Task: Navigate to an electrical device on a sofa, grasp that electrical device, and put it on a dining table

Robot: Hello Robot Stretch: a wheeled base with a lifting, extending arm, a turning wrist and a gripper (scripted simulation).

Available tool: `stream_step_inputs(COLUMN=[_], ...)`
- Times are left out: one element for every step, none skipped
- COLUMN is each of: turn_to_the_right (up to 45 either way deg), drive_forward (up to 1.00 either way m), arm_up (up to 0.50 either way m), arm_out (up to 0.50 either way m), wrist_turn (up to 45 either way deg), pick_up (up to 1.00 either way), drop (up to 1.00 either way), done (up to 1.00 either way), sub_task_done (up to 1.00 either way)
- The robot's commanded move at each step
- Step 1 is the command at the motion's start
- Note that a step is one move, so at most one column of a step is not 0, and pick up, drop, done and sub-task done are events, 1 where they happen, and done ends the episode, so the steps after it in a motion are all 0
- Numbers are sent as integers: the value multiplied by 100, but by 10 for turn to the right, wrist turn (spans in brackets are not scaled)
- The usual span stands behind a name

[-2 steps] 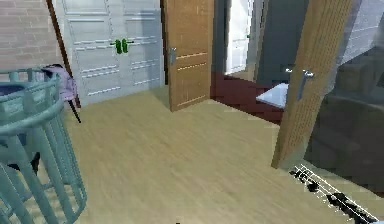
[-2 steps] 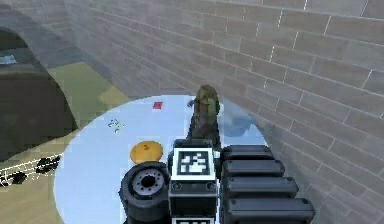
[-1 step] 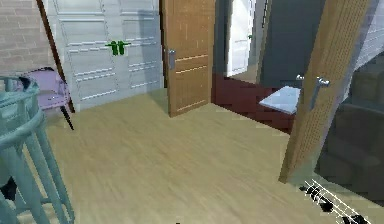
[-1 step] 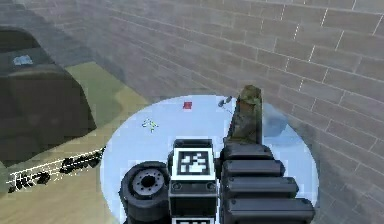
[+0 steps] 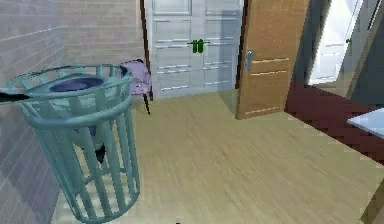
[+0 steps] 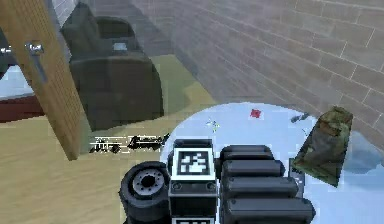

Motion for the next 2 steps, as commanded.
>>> stream_step_inputs(turn_to_the_right=[0,-450], drive_forward=[50,0], arm_up=[0,0], arm_out=[0,0], wrist_turn=[0,0], pick_up=[0,0], drop=[0,0], done=[0,0], sub_task_done=[0,0])
